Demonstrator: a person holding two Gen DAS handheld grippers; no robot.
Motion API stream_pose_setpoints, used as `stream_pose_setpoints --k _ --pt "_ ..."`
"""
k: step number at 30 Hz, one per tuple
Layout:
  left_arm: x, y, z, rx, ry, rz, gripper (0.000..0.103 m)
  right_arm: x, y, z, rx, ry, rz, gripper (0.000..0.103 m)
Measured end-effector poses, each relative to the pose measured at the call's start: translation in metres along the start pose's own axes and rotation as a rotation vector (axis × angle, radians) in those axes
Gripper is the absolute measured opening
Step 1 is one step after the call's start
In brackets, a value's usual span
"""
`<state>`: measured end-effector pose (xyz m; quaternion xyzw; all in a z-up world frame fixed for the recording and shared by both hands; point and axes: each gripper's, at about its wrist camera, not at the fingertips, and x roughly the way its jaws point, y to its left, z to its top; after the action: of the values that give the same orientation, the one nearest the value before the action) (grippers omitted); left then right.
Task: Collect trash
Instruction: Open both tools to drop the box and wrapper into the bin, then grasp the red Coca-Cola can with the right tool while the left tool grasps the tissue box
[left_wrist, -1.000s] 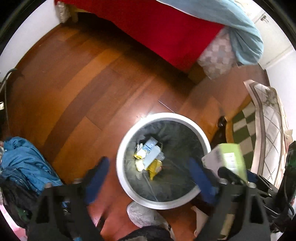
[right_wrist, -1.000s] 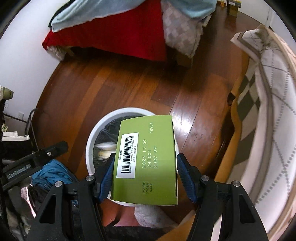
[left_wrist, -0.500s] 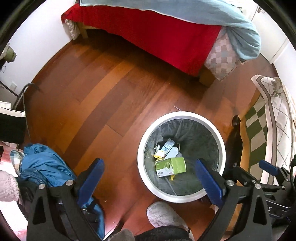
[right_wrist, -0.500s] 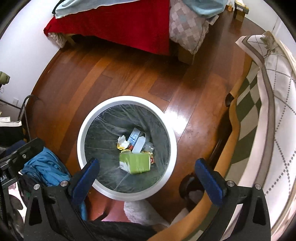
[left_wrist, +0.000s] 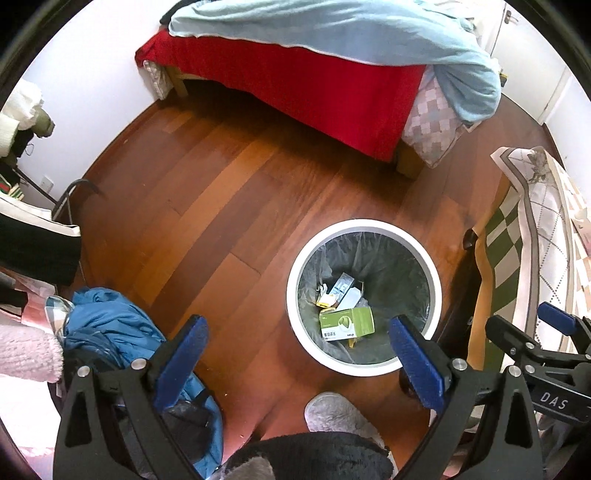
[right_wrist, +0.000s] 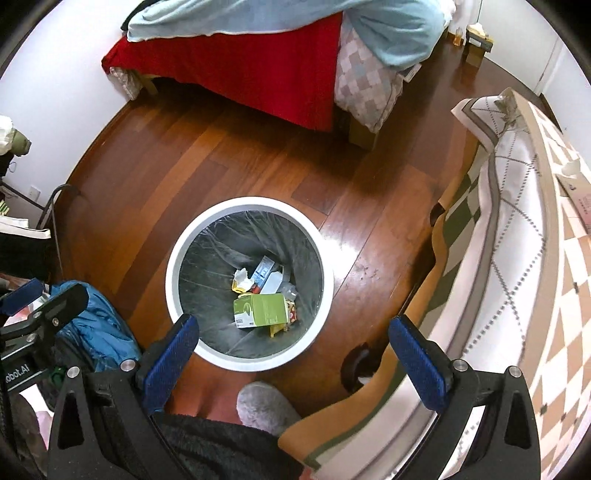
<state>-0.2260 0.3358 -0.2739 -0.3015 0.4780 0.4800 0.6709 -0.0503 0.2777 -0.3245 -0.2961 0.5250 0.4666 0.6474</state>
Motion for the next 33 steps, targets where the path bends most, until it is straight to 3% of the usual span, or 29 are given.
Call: stream_pose_setpoints --k 14,22,28,33 --pt "-0.096 -0.018 -0.012 0.033 -0.141 0.006 0.1 -0.093 -0.012 -0.022 0.003 -0.123 0.052 0.103" --pt "-0.153 -0.049 -0.03 0.037 -0.192 0.036 0.1 -0.163 -0.033 -0.047 0.051 -0.212 0.122 0.103" --pt "-0.17 -0.119 -0.05 0.102 -0.227 -0.017 0.1 -0.213 -0.088 -0.081 0.192 -0.27 0.196 0.103" --pt "-0.144 -0.218 -0.074 0.225 -0.186 -0.068 0.1 -0.238 -0.166 -0.123 0.329 -0.319 0.093 0.103"
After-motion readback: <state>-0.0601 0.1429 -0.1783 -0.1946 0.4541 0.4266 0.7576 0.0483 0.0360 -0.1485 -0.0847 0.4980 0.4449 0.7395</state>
